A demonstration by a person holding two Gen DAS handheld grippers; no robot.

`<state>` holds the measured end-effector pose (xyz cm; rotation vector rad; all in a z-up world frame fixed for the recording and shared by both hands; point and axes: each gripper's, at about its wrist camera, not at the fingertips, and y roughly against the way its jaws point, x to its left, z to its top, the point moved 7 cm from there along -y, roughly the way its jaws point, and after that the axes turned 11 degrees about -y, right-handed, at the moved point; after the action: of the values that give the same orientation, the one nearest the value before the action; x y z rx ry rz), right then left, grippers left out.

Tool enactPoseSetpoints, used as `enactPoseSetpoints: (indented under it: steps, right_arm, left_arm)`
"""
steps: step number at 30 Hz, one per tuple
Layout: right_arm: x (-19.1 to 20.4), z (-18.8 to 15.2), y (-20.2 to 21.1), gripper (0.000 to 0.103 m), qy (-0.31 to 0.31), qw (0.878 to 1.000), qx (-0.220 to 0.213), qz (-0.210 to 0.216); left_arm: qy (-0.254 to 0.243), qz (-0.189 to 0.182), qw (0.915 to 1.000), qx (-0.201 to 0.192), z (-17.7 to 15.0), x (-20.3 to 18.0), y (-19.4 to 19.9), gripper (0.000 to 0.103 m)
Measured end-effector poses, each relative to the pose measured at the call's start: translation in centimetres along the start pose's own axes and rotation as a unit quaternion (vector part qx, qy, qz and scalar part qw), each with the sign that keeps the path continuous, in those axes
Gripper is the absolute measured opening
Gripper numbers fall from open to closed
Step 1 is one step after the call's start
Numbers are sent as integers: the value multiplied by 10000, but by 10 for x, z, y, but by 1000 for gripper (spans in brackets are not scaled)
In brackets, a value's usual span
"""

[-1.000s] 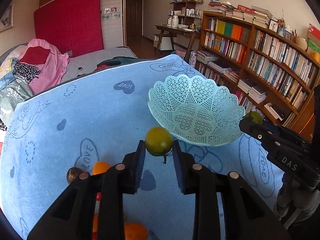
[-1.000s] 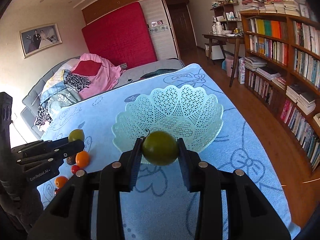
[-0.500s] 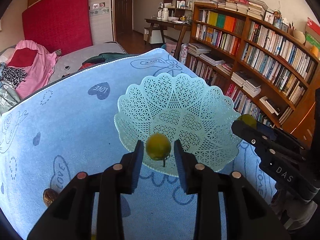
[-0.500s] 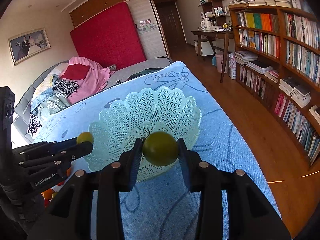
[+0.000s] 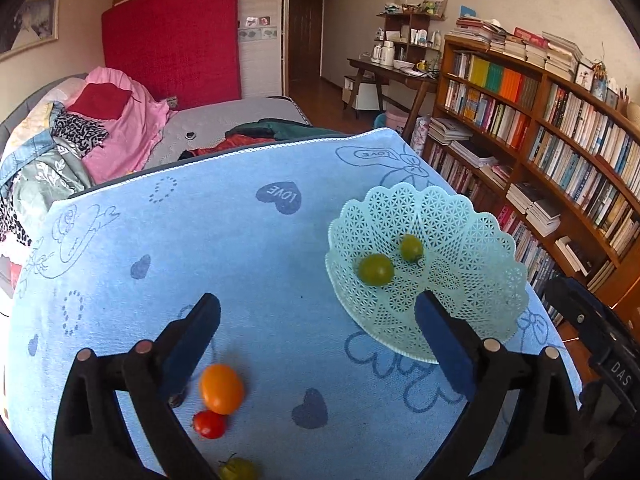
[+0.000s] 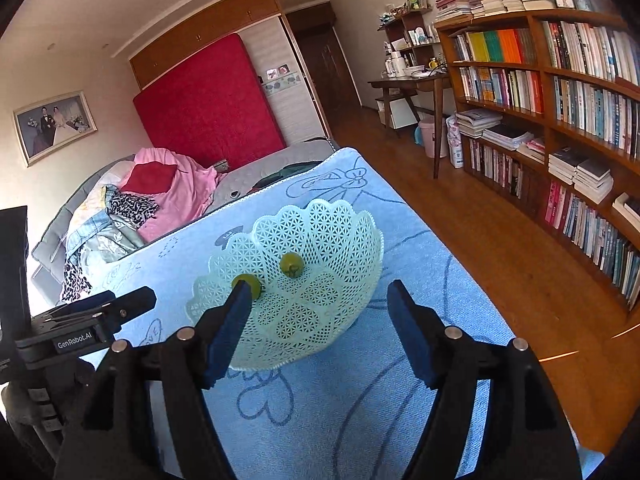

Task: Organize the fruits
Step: 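Open both grippers over the basket, dropping the lime and green tomato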

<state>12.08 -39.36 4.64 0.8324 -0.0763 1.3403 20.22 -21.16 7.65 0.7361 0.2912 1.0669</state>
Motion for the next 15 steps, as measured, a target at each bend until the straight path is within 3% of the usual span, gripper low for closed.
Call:
enactPoseSetpoints:
  steps: [8,15]
  right_arm:
    - [21,-9,16,78,106,9998,6,158]
    - [37,-21,23,79,150,9995,111,272]
  left_arm:
    - [240,382,9986,-272,-3,38,41,98]
    - [437,564,9971,-270,-17,66,61,98]
